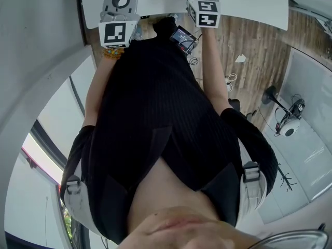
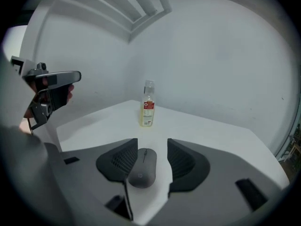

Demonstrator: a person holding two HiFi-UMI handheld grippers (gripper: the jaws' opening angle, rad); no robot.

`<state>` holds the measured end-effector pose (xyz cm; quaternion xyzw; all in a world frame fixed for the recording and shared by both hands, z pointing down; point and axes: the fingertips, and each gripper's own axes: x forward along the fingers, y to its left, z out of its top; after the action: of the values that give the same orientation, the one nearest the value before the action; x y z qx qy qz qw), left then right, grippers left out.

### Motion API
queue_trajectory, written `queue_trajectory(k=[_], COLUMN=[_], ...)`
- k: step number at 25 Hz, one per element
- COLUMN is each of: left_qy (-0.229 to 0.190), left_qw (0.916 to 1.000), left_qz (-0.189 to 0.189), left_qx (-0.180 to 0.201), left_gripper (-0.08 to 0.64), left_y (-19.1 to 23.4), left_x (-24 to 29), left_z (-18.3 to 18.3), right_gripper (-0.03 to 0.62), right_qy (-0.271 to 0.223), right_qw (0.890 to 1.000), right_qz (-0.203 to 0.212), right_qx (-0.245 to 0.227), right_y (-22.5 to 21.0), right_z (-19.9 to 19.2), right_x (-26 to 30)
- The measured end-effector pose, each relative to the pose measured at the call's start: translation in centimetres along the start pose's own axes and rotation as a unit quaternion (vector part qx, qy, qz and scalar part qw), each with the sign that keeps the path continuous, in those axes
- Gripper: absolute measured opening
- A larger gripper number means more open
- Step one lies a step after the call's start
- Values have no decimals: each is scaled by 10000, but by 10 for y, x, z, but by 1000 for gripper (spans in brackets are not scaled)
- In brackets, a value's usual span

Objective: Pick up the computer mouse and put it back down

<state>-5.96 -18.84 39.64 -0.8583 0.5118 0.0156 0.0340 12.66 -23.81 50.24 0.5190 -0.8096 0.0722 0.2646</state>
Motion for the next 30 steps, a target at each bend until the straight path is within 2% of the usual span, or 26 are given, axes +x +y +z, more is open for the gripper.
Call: queue_trajectory(k=[10, 16, 22, 30], left_qy=[38, 86, 94, 117], left_qw=[10000, 9999, 9999, 9996], left_qz=[-6, 102, 122, 216], left_qx=[-1, -64, -67, -130], left_gripper=[14, 13, 14, 13], left_y=[5, 17, 23, 32], left_x=[12, 15, 21, 21], left_z=[-3, -7, -7, -11], right_gripper=[258, 264, 267, 268], right_qy=[891, 1579, 1926, 2451], right_qw=[9947, 9856, 9792, 9663], right_qz=[507, 591, 636, 667], right_qx=[89, 157, 85, 405], right_y=[17, 22, 24, 30], right_z=[-27, -52, -55, -70], right_x=[38, 55, 65, 77])
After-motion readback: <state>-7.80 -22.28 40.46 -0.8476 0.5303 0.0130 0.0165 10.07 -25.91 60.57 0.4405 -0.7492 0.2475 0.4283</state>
